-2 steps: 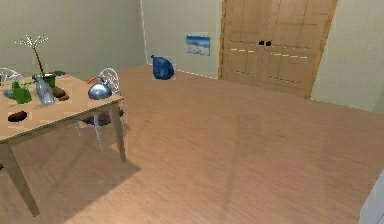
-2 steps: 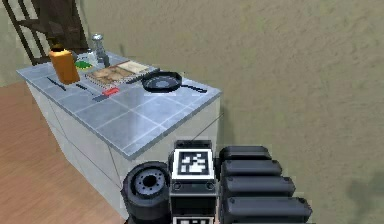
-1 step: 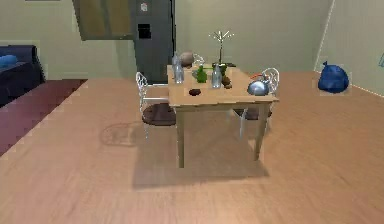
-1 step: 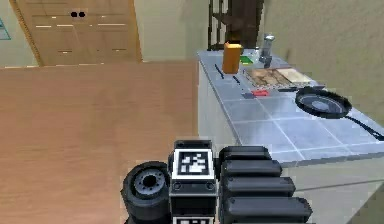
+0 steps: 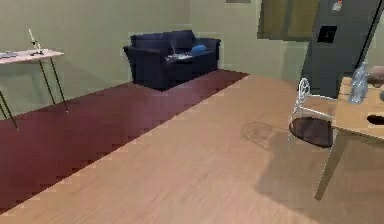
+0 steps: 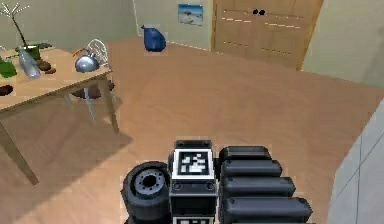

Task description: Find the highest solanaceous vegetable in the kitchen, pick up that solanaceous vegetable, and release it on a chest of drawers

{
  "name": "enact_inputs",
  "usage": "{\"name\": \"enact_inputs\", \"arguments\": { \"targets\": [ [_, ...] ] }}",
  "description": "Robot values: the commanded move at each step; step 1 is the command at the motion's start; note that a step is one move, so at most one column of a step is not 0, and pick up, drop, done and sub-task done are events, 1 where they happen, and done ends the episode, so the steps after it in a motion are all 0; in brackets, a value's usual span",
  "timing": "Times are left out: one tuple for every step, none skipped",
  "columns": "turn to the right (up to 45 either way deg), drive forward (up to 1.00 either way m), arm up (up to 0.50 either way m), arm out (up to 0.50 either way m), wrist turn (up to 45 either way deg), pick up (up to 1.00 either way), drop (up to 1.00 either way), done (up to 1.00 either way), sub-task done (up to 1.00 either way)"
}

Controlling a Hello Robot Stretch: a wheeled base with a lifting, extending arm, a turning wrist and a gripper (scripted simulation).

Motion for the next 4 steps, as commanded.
{"name": "enact_inputs", "arguments": {
  "targets": [
    [-45.0, 0.00, 0.00, 0.00, 0.0, 0.00, 0.00, 0.00, 0.00],
    [-15.0, 0.00, 0.00, 0.00, 0.0, 0.00, 0.00, 0.00, 0.00],
    [0.0, 1.00, 0.00, 0.00, 0.0, 0.00, 0.00, 0.00, 0.00],
    [0.0, 1.00, 0.00, 0.00, 0.0, 0.00, 0.00, 0.00, 0.00]
  ]
}}
